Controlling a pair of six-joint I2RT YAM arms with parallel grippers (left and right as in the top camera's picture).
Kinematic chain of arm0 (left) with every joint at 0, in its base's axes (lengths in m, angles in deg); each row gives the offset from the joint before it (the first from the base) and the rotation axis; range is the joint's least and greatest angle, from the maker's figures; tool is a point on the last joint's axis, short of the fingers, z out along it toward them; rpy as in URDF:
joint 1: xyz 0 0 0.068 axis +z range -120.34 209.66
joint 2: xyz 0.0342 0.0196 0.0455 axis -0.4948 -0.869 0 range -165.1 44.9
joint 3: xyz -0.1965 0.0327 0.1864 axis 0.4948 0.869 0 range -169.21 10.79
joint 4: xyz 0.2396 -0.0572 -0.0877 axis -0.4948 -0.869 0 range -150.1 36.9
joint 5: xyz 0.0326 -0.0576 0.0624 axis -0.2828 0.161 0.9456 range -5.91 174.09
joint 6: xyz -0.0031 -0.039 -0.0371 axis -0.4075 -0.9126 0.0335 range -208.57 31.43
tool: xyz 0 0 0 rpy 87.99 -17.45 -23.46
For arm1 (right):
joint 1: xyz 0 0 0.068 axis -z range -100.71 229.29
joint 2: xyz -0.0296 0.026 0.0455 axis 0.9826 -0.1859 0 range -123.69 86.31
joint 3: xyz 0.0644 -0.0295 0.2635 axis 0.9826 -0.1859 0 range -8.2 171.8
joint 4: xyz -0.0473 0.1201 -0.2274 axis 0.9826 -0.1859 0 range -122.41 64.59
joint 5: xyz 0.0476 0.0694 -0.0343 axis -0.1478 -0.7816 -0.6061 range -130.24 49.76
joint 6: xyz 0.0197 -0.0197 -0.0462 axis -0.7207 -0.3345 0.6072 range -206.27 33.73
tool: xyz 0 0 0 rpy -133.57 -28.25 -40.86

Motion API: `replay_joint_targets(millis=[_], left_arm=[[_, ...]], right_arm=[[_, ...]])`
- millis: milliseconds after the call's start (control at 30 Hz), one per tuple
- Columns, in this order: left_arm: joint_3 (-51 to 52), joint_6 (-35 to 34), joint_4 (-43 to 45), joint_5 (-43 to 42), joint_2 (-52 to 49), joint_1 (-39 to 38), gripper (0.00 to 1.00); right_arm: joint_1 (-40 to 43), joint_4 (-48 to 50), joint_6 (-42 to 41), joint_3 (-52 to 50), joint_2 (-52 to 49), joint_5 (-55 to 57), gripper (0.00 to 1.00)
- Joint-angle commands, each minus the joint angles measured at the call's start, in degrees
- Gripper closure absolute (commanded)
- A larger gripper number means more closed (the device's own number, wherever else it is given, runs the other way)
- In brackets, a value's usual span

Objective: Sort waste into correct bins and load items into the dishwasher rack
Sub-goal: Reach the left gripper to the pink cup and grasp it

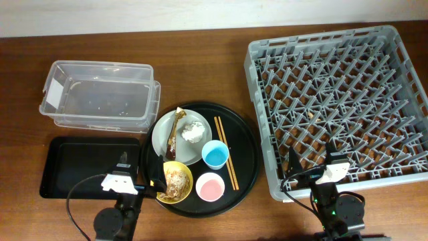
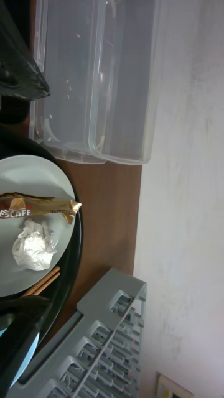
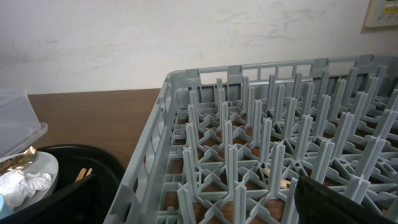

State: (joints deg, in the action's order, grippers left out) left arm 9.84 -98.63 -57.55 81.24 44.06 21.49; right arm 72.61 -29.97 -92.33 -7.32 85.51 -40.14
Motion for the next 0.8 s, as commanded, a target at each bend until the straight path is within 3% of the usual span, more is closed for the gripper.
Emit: replay_joint_targets(millis=[0,700,767], left_arm=[[0.4,0.5,0.1,-0.4,0.4,0.1,0.01],[0.4,0.3,0.5,-0.1,0.4,0.1,0.01],[0.4,-0.7,2.1,-6.8,0.4,0.1,0.01]], right_arm=[[0.4,0.1,-0.2,-0.6,0.5,-0.1,0.02],[0.4,0.1,-0.2,-0.6,0.5,-0.1,0.01],[0.4,2.1,-0.2,-0.6,0.5,-0.1,0.01]])
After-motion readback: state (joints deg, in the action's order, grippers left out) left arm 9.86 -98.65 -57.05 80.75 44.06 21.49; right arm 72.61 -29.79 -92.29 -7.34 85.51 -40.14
